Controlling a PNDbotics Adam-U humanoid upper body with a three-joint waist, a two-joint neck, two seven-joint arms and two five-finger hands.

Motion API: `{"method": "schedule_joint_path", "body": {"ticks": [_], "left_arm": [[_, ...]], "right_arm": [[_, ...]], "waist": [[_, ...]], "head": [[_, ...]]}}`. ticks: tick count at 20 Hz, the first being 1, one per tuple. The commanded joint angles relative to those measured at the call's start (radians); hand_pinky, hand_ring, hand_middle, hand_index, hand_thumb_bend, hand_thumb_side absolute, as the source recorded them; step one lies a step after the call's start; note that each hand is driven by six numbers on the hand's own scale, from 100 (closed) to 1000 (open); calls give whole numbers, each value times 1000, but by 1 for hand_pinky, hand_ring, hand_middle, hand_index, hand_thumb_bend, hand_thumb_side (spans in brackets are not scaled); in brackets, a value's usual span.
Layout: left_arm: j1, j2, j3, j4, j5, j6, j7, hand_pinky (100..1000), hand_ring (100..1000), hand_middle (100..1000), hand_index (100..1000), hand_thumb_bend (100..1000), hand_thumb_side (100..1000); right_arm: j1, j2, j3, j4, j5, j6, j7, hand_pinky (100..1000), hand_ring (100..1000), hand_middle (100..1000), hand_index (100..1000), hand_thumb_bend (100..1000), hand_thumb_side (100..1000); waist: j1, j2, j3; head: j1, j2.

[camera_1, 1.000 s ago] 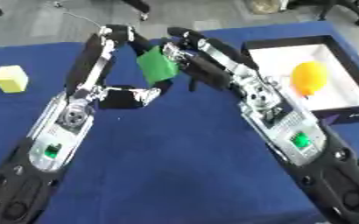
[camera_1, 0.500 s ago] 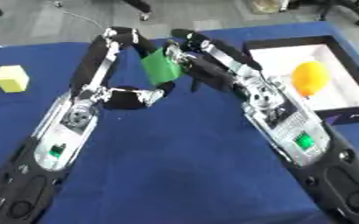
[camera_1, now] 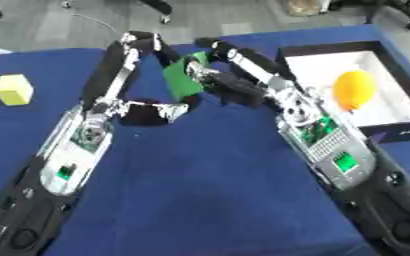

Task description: Pick up the objects with one hand, pass them to the other hand, and then place them into the box on the other side of the table.

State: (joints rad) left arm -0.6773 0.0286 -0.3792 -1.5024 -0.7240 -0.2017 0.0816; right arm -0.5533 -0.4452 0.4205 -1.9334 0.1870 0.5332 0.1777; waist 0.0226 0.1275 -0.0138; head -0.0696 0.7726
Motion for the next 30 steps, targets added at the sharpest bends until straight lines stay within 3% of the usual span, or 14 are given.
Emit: {"method": "schedule_joint_path", "body": {"ticks": [1, 6, 10, 12, 17, 20, 25, 30], "left_arm": [[-19, -5, 0, -27, -2, -2, -4, 733, 496, 334, 580, 451, 164], [-20, -5, -2, -41, 2, -3, -8, 733, 496, 335, 580, 450, 164], [-21, -6, -2, -53, 6, -1, -10, 732, 496, 336, 581, 452, 165], [-21, -6, -3, -58, 8, 0, -12, 732, 496, 336, 581, 453, 166], [-22, -7, -3, -70, 11, 1, -16, 732, 495, 337, 584, 459, 169], [-22, -8, -3, -75, 11, 2, -19, 733, 498, 342, 591, 473, 175], [-22, -9, 0, -81, 10, 3, -21, 736, 516, 377, 631, 567, 197], [-20, -11, 7, -79, 3, 5, -18, 749, 548, 420, 683, 710, 276]], "right_arm": [[-14, -9, -4, 3, 29, 4, 14, 461, 1000, 756, 1000, 100, 825], [-14, -7, -2, 14, 67, 11, 39, 463, 1000, 729, 1000, 100, 784], [-13, -7, -3, 19, 100, 21, 55, 442, 1000, 670, 1000, 100, 692], [-13, -7, -4, 17, 114, 25, 56, 419, 1000, 623, 1000, 100, 589], [-12, -8, -10, 9, 152, 35, 40, 277, 968, 456, 1000, 100, 210], [-12, -8, -15, -1, 164, 36, 15, 204, 922, 377, 970, 100, 219], [-10, -9, -26, -19, 170, 38, -61, 118, 857, 227, 665, 100, 244], [-7, -9, -30, -27, 153, 50, -149, 100, 827, 142, 553, 100, 261]], "waist": [[-18, -2, 1], [-19, -2, 2], [-19, -3, 2], [-19, -3, 2], [-19, -3, 2], [-19, -3, 2], [-19, -4, 1], [-19, -3, 1]], "head": [[0, -3], [0, -3], [1, -3], [1, -3], [2, -3], [2, -3], [3, -3], [4, -3]]}}
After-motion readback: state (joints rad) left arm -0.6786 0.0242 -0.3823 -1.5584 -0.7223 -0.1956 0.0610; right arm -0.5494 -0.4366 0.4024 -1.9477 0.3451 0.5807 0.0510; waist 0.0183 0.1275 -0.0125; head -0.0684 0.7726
